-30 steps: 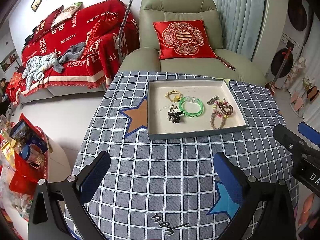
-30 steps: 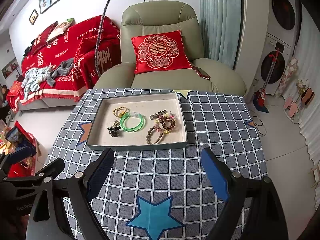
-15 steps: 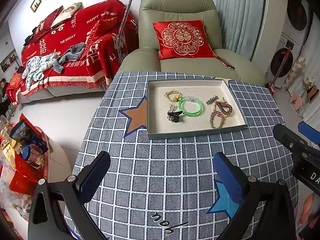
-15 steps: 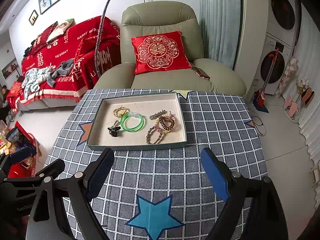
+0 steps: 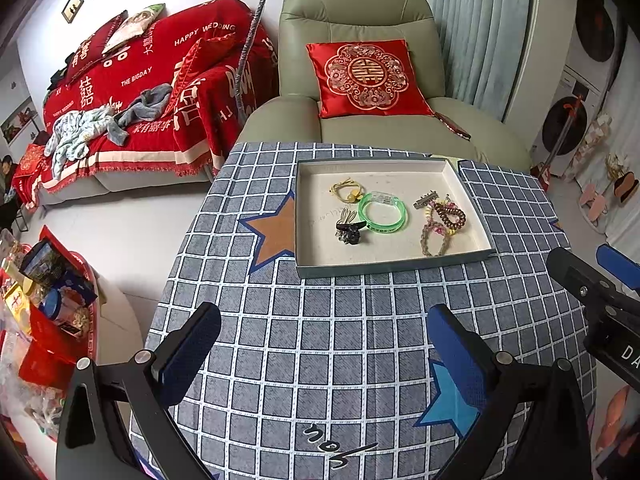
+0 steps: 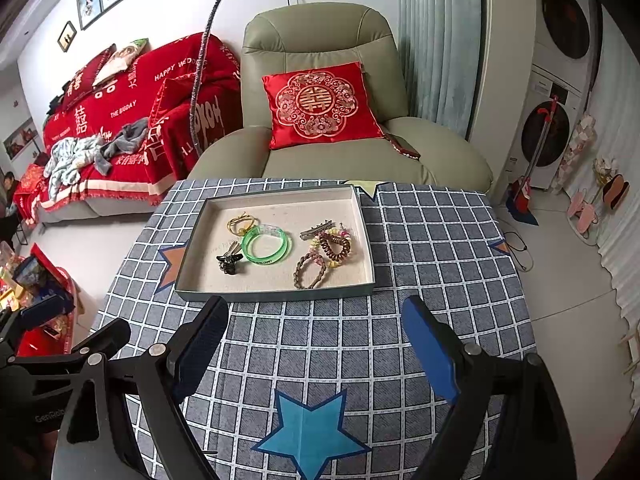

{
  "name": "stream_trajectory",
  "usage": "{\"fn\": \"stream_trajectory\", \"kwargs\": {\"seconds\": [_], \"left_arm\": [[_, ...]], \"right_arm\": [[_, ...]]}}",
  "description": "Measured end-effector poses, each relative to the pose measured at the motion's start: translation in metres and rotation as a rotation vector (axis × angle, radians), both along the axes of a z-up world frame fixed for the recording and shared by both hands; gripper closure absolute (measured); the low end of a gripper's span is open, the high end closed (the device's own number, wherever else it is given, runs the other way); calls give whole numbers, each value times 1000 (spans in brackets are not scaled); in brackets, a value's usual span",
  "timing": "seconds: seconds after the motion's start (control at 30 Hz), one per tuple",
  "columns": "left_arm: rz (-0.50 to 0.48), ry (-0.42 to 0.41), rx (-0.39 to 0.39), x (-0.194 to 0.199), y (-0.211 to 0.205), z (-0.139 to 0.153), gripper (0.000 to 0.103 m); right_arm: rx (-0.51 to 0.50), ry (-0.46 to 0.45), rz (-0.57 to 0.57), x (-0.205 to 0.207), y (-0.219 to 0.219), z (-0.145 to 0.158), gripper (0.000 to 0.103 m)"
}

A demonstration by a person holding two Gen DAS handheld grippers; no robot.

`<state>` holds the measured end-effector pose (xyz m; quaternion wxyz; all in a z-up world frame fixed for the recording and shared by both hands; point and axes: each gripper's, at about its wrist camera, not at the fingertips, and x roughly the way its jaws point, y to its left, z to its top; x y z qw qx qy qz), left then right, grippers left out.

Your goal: Organize jewelry

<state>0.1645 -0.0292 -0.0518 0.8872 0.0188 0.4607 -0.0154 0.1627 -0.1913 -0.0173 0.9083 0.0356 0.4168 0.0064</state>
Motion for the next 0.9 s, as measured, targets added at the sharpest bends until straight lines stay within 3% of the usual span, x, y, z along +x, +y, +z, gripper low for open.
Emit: {"fn": "stream_trajectory", "kwargs": {"seconds": [0.9], "left_arm": [[-1,2,4,3,-1,2,0]], "right_arm": [[1,-1,-1,0,-1,-1,13]]}}
